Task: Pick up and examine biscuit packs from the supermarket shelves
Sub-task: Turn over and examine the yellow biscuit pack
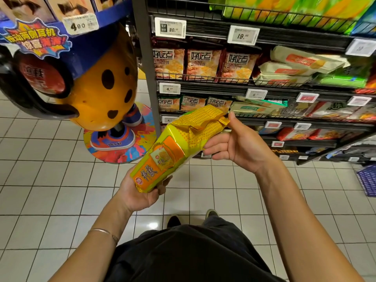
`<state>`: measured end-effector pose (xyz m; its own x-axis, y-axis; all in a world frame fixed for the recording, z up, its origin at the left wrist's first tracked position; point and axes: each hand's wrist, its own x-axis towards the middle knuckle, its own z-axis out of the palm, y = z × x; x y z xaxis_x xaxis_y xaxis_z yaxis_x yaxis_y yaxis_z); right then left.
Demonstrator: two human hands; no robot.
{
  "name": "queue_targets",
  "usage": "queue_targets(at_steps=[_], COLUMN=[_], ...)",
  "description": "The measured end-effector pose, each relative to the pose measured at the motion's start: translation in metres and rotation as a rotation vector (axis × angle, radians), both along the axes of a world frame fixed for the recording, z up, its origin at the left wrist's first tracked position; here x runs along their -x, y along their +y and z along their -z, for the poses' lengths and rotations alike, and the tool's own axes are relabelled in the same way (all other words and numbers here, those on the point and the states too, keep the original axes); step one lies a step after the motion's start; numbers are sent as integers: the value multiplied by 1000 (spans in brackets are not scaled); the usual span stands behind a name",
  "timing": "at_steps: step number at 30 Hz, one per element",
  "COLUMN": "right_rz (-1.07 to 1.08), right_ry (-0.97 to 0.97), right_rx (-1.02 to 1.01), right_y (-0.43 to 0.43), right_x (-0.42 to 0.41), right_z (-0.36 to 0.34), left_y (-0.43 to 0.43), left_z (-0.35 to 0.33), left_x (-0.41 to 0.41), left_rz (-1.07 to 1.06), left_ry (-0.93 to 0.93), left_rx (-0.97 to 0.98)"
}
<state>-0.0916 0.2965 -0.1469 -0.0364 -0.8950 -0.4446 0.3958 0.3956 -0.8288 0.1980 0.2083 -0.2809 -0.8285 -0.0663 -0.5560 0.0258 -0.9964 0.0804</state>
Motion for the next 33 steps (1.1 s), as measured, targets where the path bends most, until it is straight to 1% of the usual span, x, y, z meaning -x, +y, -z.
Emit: queue_targets(at_steps=[3,6,8,12,20,26,30,33], right_rz=[27,3,-6,64,160,216,213,205], right_ry=[3,-31,-19,155,312,268,189,122], right_rx=[24,52,91,120,7,-42,-74,-88], right_y=[0,2,4,2,-5,-3,1,3], right_x=[1,0,-3,-6,-4,-2,0,1], right_z=[1,-1,-2,-2,2,6,10,12], left_y=[-1,-1,-1,0,0,2,2,1], left_z=[4,5,5,3,1,1,-1,-7], left_x=[1,2,2,4,4,4,4,4], left_rz=[8,10,6,13,36,66,49,39], left_ry=[-8,-22,-32,-48,-94,-73,-115,-174], left_rx=[-10,-17,-13,2,27,19,24,67])
